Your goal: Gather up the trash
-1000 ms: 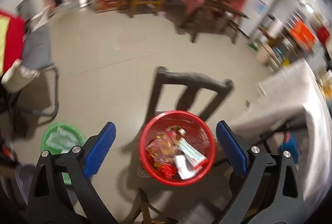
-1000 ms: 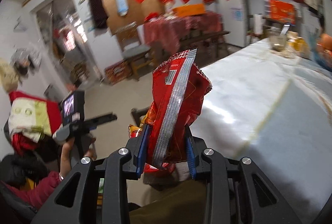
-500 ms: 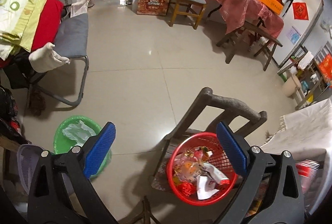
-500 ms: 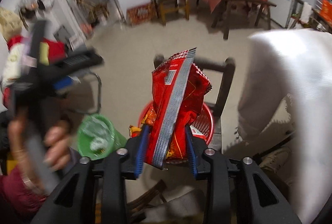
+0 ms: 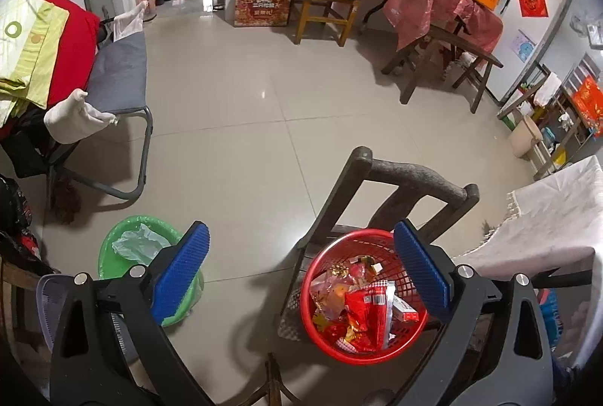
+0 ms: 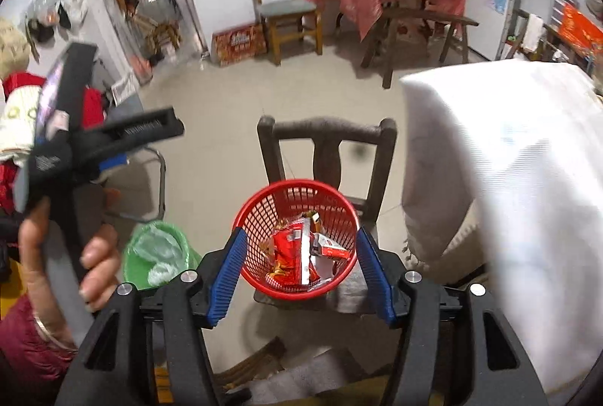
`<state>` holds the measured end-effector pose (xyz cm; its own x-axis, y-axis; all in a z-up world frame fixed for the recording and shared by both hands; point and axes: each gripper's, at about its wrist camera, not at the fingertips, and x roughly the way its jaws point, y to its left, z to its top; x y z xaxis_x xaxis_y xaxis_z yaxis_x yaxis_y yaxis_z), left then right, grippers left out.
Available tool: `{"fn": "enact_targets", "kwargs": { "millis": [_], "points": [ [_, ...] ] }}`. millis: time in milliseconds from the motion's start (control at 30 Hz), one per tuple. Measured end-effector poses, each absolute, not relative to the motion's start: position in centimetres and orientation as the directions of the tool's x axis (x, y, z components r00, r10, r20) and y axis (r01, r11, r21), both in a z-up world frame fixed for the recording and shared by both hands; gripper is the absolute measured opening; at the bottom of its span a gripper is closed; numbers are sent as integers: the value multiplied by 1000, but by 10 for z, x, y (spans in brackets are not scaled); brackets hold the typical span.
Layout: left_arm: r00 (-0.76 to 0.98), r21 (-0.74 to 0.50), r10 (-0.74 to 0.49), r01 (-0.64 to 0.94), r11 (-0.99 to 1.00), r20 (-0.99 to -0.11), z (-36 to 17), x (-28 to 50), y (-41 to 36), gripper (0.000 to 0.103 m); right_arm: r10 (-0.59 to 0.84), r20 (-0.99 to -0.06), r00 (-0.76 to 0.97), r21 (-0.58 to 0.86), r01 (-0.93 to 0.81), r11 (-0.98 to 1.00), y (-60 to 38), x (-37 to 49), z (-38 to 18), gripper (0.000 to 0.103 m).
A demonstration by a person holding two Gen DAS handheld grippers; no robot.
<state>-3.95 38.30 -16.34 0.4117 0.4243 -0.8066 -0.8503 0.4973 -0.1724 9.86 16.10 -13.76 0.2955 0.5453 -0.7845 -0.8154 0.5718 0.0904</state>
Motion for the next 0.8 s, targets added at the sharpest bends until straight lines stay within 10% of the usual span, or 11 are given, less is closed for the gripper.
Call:
{"fn": "enact_targets", "kwargs": {
  "millis": [800],
  "points": [
    [550,-21,528,-705,709,-647,-66,-47,252,96,699,-513,498,158,-745,648,2,56,-23,78]
  ]
}}
